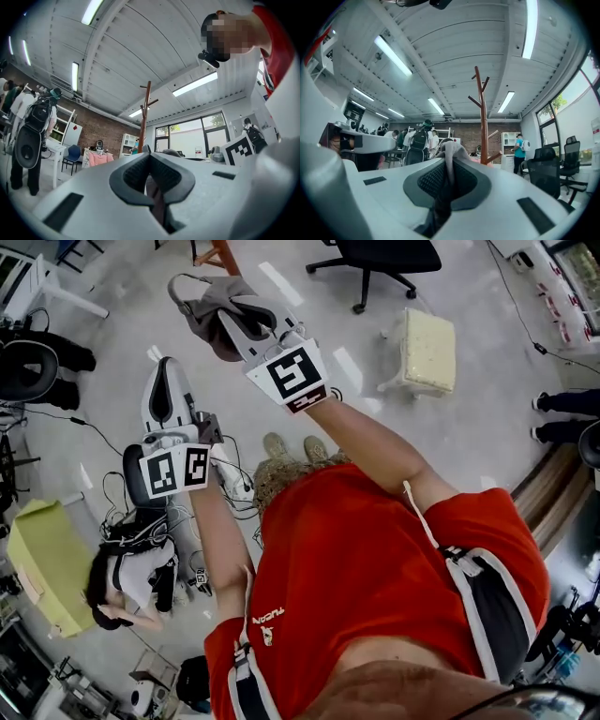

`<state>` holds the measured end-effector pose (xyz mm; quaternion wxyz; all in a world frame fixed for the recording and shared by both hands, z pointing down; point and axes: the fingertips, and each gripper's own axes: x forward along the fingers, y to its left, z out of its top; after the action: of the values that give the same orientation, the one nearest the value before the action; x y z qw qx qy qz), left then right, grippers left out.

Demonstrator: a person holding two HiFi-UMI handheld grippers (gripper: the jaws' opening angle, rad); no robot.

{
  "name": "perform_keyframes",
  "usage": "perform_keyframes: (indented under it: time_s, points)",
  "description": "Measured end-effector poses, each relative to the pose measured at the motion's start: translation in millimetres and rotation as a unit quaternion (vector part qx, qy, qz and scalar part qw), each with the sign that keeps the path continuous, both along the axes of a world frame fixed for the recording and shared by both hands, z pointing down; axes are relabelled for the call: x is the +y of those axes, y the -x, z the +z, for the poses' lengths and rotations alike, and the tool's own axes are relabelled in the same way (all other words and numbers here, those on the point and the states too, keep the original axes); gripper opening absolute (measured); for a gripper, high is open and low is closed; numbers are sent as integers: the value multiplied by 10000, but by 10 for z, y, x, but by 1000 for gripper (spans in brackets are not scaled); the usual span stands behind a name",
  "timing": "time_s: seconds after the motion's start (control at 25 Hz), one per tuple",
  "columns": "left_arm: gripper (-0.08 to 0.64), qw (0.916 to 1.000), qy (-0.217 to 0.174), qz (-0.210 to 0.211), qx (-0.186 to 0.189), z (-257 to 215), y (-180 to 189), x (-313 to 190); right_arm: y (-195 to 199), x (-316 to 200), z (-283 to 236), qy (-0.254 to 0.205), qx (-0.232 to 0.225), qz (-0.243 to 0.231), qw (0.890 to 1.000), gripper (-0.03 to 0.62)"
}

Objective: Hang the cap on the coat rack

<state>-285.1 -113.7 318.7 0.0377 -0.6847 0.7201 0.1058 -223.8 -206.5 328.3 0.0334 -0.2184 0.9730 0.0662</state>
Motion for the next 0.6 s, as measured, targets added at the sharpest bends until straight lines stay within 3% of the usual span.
perform_keyframes:
  time_s: [0.16, 0.28, 0.6]
  points:
    - [8, 9997, 75, 206, 112, 73, 313, -296, 437, -313, 95, -166, 265, 514, 9982, 34]
    - [8, 9990, 120, 388, 158, 125, 525, -461, 669, -535, 303, -48, 544, 958, 9939, 34]
    - [8, 9963, 232, 804, 176, 242, 1021, -779, 983, -943, 755, 208, 836, 1779, 9803, 34]
